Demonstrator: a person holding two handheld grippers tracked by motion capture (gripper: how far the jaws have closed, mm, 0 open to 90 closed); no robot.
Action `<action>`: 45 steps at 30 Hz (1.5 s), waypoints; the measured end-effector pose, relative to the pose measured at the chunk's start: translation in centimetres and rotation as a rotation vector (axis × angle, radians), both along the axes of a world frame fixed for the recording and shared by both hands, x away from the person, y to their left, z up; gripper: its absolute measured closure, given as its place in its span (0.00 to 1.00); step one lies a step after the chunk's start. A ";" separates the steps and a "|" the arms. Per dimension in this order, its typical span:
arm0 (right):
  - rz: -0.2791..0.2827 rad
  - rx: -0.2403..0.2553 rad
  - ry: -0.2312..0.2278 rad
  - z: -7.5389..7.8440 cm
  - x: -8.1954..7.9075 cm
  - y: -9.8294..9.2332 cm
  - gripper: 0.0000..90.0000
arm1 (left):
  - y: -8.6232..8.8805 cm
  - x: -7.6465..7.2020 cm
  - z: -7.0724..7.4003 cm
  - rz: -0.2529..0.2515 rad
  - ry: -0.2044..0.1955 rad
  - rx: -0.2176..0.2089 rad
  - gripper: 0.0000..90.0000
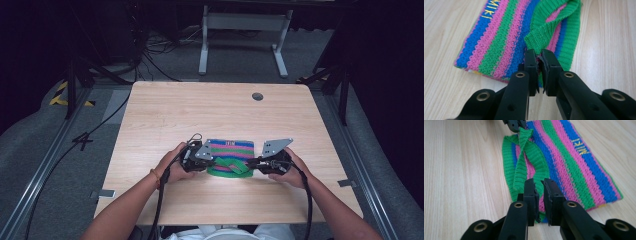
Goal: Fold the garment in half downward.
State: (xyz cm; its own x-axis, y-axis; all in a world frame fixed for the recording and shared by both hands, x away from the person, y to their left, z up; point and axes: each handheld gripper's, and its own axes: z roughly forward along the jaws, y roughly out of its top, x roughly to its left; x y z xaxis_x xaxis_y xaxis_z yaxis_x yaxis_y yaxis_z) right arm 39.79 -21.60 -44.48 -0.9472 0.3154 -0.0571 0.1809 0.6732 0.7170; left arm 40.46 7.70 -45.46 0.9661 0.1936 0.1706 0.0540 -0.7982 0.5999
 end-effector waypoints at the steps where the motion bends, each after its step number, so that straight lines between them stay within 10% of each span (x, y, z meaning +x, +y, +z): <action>1: 0.000 -0.007 0.003 -0.1 -0.1 0.0 0.88 | 0.0 -0.1 -0.1 0.002 -0.002 -0.005 0.92; 12: -0.033 -0.023 -0.010 -1.4 -1.3 1.2 0.70 | -0.1 -0.9 -1.0 -0.016 0.020 0.003 0.72; 21: -0.071 -0.042 -0.034 -1.7 -1.2 1.0 1.00 | 0.4 -1.0 -0.7 0.011 -0.013 -0.030 0.86; 27: -0.055 -0.014 -0.042 -0.6 -1.6 0.5 0.99 | 0.5 -1.5 0.0 0.004 -0.016 -0.024 0.87; 33: -0.099 0.008 -0.031 -0.9 -1.2 1.4 0.76 | 0.6 -1.8 0.2 0.046 0.002 -0.052 0.67; 36: -0.108 -0.008 -0.013 -1.6 -0.8 1.9 0.74 | 0.4 -1.4 0.3 0.045 0.039 -0.136 0.75; 39: -0.111 -0.043 0.003 -2.2 -0.6 2.2 0.77 | -0.3 -1.2 -0.5 0.028 0.047 -0.069 0.83; 45: -0.103 -0.040 -0.012 -1.9 -0.9 2.0 0.97 | -0.3 -1.1 -1.0 0.032 0.044 -0.073 0.98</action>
State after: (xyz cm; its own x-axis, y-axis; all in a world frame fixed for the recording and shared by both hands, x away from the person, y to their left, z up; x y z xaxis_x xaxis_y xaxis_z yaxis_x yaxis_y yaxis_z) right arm 38.85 -19.60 -46.43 -0.9093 0.4080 -0.0826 0.2420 0.6795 0.6926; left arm 39.38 7.42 -46.50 0.9655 0.2351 0.1120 0.1068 -0.7497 0.6532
